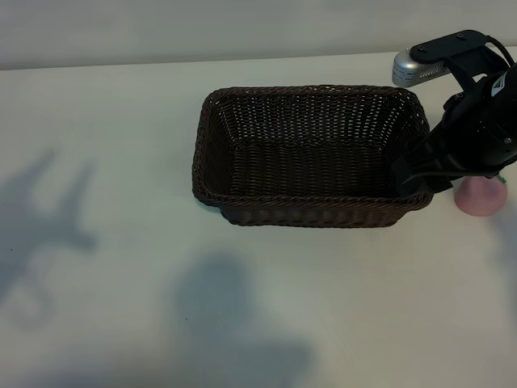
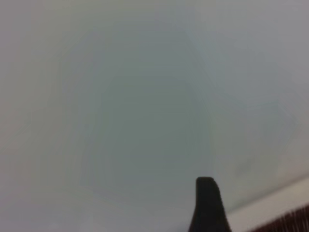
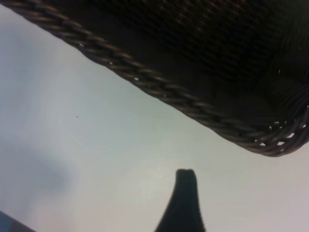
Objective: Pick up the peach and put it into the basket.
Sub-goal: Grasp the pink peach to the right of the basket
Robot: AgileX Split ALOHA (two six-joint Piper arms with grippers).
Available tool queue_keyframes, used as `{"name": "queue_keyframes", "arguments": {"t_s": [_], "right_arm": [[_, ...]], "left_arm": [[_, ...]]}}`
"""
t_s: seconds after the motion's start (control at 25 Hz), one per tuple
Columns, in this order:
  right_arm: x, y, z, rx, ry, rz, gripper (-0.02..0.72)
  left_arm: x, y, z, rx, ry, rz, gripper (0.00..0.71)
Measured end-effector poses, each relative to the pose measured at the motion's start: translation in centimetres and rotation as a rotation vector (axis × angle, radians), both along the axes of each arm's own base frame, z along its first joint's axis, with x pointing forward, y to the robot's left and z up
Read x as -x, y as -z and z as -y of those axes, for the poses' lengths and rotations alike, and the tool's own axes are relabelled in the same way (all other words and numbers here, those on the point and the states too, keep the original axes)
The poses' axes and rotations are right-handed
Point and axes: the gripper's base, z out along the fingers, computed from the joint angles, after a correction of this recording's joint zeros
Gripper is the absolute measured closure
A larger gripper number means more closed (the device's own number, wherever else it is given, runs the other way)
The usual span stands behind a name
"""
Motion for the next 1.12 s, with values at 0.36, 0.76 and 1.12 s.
{"name": "queue_keyframes", "arguments": {"t_s": [0.36,0.76,1.12], "right_arm": [[0.0,0.0,0.0,0.000,0.000,0.001,0.109],[0.0,0.0,0.0,0.000,0.001,0.001,0.109],[0.0,0.0,0.0,0.000,0.000,0.001,0.109]], "left_arm": [[1.5,0.8,-1.8,-0.010,-0.135,-0.100,0.212],[7.5,2.5,-4.8,-0.020,-0.244,-0.175,0.212],[10.4,4.6,-6.3,-0.005,-0.308,-0.291,0.212]]}}
